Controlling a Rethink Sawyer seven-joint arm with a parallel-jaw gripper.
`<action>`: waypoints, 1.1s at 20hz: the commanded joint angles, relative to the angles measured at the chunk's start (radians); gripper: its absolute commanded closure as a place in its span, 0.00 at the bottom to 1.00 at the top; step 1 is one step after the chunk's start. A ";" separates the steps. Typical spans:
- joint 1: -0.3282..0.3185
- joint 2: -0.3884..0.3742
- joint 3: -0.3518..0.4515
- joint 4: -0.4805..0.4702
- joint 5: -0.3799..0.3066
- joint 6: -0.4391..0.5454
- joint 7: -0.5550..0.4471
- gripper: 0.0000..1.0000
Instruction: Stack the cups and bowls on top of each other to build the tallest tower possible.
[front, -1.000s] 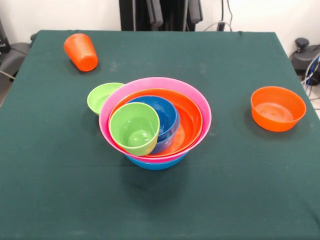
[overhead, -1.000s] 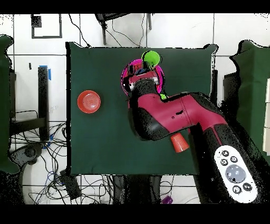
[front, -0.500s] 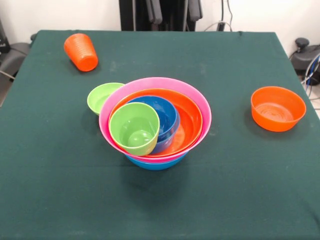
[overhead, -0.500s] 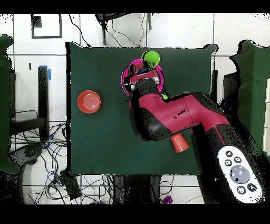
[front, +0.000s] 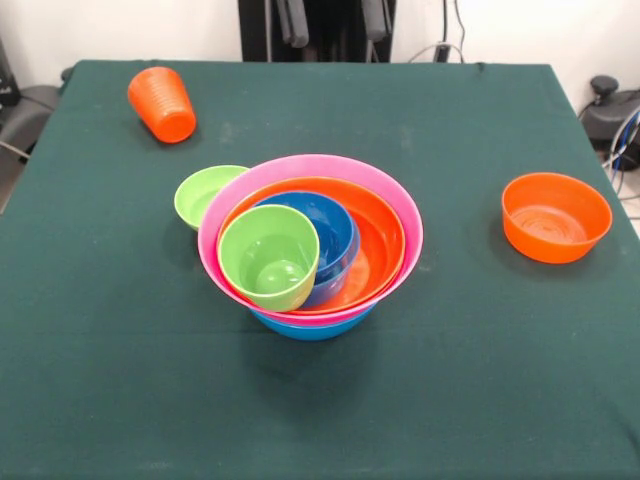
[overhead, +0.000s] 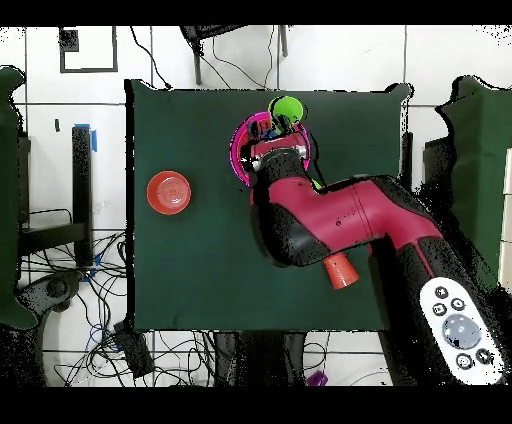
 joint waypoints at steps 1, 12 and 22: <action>0.053 0.065 -0.030 0.034 0.020 0.162 0.006 0.00; 0.345 0.028 -0.400 -0.066 -0.035 -0.187 0.078 0.00; 0.501 0.014 -0.576 -0.111 -0.004 -0.251 0.003 0.00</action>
